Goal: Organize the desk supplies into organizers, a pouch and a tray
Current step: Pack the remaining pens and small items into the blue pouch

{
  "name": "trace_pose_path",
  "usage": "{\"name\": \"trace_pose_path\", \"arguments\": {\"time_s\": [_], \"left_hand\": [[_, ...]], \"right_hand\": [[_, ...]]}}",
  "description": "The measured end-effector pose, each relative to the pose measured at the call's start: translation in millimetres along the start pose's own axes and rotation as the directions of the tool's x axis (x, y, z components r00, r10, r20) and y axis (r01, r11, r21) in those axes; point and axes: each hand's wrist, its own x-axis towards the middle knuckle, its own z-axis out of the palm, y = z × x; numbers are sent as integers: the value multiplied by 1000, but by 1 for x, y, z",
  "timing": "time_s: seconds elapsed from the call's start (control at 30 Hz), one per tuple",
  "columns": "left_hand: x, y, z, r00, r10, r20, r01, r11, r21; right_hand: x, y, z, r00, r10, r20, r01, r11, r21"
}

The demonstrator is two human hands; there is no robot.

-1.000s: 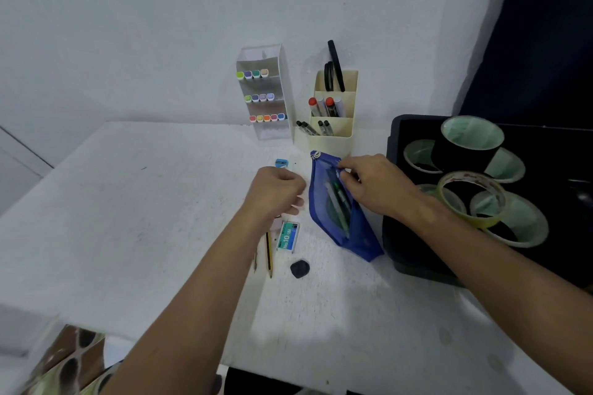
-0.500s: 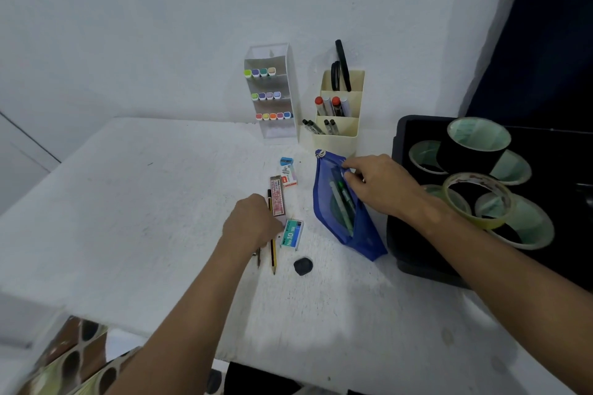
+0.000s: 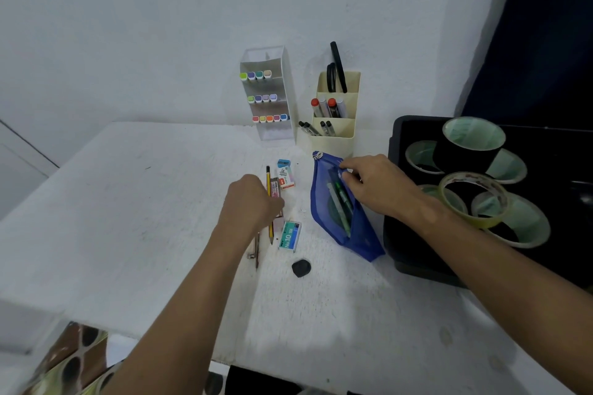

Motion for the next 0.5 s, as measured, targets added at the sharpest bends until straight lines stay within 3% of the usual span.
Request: {"name": "trace_pose_path", "arguments": {"time_s": [0.1,0.2,0.3,0.5], "left_hand": [[-11,23,-8,997,57,42,-51,989,-142],[-20,40,-8,969,81,232,9,931,-364],[-23,50,3,925,111,364,73,888,-455],[-15,65,25,932,91,350,112,848,-519]], "right_hand": [[1,0,0,1000,15,1,-15,1000,4],[1,0,0,1000,8,-5,-8,1000,4],[1,1,0,1000,0,-22,0,1000,-8],[1,1,0,1000,-12,-18,12,1000,-4]]}}
